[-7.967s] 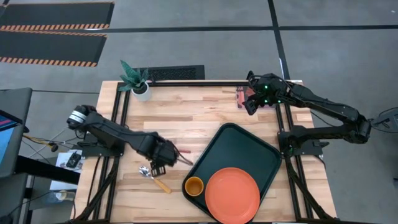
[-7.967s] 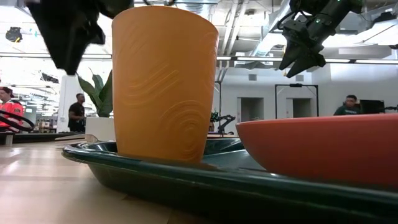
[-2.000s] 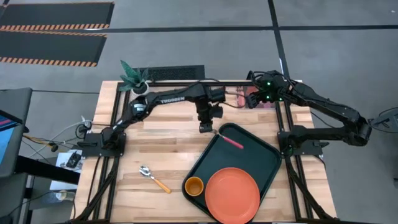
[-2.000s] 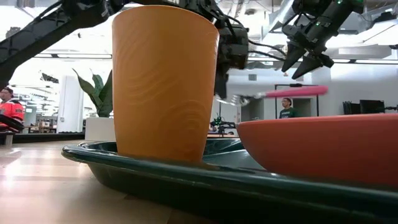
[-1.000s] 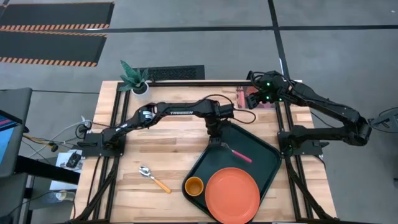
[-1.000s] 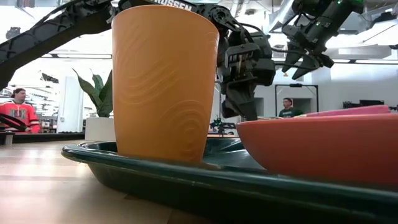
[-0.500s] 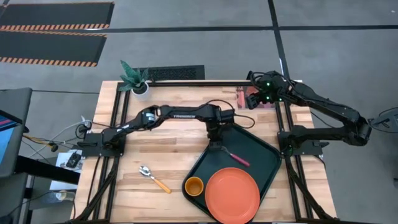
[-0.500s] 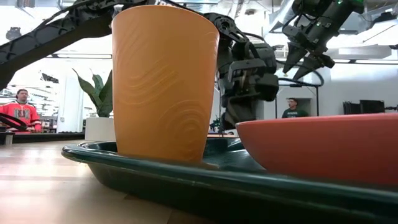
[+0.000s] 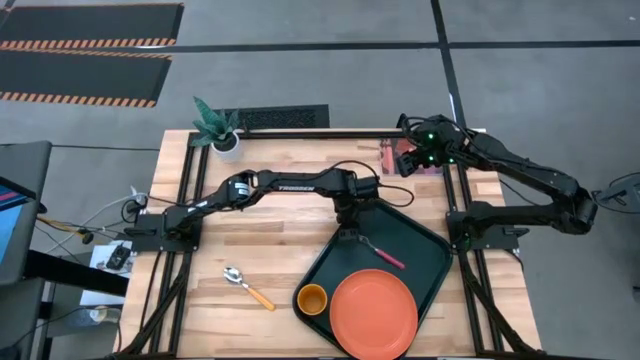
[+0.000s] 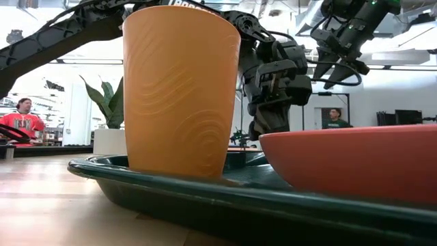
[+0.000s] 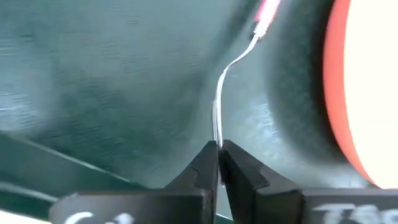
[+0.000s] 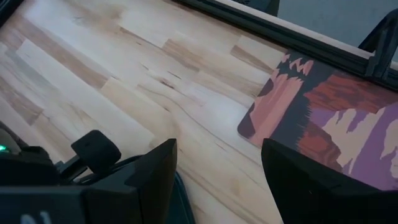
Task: Pick and place plate/cup/fork/spoon on tray
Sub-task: Put the pink fork on the black serving tray at the top right of the orange plate
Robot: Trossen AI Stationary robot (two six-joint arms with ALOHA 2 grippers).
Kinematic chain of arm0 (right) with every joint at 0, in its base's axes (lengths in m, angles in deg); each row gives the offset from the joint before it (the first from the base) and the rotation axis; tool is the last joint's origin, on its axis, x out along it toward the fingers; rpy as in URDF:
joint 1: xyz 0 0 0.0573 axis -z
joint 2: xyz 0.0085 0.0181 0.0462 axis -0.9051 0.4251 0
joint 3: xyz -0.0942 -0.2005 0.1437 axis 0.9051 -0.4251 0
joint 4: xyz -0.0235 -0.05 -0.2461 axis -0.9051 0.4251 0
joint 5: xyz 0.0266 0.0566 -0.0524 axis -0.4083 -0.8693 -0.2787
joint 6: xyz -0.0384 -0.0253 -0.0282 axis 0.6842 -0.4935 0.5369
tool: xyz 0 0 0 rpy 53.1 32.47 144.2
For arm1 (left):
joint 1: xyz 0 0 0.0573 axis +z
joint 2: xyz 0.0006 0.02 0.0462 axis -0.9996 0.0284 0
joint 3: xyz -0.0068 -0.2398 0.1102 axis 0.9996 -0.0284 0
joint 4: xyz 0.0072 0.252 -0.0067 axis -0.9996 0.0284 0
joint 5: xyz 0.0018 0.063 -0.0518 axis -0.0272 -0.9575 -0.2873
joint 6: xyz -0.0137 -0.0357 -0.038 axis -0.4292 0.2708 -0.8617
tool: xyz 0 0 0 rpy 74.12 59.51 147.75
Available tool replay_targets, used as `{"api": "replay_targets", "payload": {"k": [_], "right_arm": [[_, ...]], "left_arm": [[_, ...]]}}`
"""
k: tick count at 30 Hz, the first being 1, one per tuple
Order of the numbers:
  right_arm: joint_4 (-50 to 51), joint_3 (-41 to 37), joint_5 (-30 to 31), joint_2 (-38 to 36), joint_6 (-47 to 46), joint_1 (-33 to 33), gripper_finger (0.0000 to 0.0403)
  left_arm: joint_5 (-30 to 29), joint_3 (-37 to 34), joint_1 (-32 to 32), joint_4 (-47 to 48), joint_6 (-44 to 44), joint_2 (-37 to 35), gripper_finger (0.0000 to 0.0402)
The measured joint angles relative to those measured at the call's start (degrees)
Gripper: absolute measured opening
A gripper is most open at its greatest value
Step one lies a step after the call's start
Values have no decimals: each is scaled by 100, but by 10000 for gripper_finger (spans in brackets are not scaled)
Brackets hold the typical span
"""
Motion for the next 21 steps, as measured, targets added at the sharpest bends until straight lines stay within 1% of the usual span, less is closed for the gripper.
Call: {"api": "replay_targets", "payload": {"k": [4,8,12,17,21], "right_arm": [[-1,0,-4,0,0,0,260],[-1,0,-4,0,0,0,260],[-1,0,-7,0,0,0,260],[7,0,-9,-7,0,0,260],[103,0,-12,-23,-1,-13,260]], "left_arm": [[7,0,-36,-46,62,0,33],[-152,0,-38,-255,-15,0,65],[-155,7,18,-518,-390,0,101],[8,618,253,-110,-658,-14,138],[75,464,486,317,-794,-459,149]]}}
